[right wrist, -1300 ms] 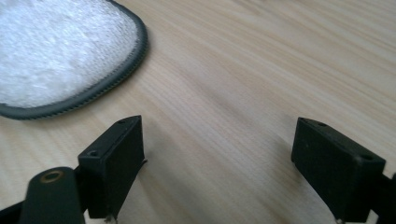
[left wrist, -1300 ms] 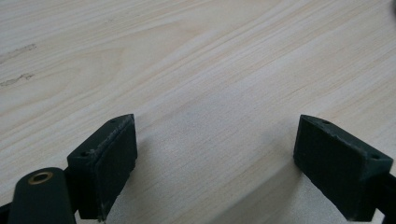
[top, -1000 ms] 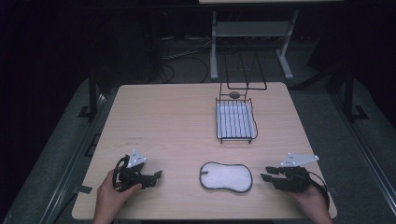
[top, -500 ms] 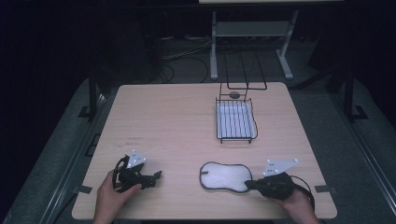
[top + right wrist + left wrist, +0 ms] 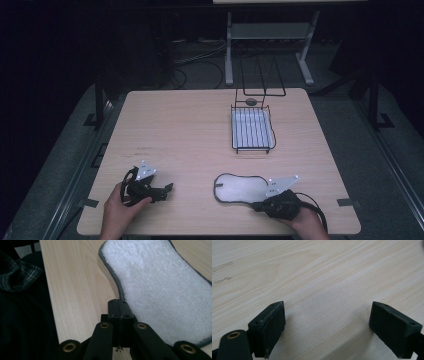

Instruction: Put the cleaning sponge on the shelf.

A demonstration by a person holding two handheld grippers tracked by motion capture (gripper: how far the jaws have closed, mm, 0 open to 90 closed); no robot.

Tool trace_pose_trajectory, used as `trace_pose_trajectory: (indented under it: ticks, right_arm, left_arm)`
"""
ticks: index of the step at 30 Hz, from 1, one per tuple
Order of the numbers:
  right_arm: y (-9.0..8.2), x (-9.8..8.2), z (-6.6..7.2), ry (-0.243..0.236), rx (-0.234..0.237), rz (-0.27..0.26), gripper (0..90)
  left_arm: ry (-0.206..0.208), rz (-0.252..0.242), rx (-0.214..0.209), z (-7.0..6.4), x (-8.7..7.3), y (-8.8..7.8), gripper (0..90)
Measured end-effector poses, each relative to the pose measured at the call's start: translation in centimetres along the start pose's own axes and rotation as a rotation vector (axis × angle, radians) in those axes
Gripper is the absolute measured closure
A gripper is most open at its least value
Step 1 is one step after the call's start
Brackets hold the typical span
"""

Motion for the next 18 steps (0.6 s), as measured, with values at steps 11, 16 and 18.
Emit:
trace_pose_trajectory:
  ticks: [11,16,18]
  right_arm:
    - [-0.5,-0.2,-1.6,0.029,-0.071,0.008,89.7]
    - [-0.9,-0.1,-2.9,0.05,-0.12,0.003,89.7]
    - [-1.1,-0.1,-3.5,0.062,-0.146,0.0,89.8]
  left_arm:
    - [-0.002,0.0,0.002,0.0,0.0,0.0,12.8]
    - [-0.002,0.001,0.002,0.0,0.0,0.0,12.8]
    - [-0.002,0.001,0.003,0.0,0.0,0.0,12.8]
Point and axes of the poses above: each handheld gripper's, and its own axes: y roughly forward along the jaws, x roughly out of its top, z roughly to its left, the point moved 2 cm from there along y, roughly forward along the jaws, and after that the axes turned 12 degrees about x, right-handed, at the moved point
